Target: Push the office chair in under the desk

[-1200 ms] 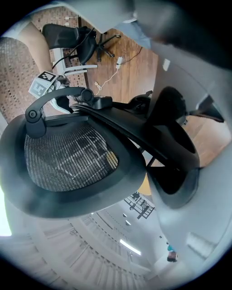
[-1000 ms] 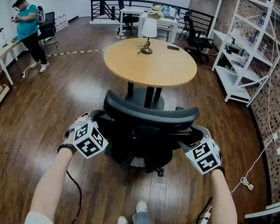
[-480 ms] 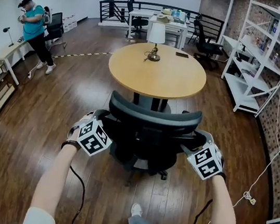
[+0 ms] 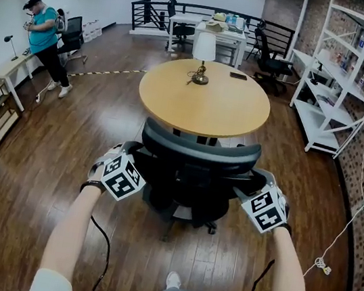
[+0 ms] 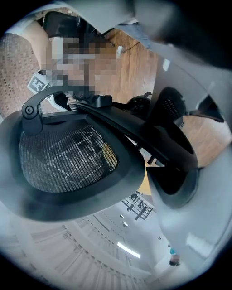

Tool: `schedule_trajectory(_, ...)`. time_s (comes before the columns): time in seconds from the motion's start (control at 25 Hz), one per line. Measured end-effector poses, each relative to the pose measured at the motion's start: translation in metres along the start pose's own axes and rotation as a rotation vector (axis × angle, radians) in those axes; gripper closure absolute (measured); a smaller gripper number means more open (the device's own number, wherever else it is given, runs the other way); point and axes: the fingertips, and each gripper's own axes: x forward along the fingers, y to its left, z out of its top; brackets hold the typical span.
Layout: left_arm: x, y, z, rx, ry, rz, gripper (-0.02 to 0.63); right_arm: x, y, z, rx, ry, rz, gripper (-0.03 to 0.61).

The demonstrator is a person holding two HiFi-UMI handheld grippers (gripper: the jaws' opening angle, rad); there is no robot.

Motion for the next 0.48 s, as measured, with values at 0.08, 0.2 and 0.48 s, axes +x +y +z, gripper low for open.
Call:
schedule_trajectory(0.08,0.005,0.005,0.002,-0.001,0.002,-0.001,0.311,0.005,-0.006,0.001,0.000,0.000,0.001,0.307)
schedule_trajectory(0.2,0.012,0.013,0.004,-0.001,0.004,-0.002,0.311,0.013,-0.012,0.003,0.000,0.001,0.003,0.307)
schedule_trajectory(0.48,0.023,0.020,0.008,-0.008,0.011,-0.004,0.311,0.023,-0.024,0.003,-0.004,0.004,0.011,0.307)
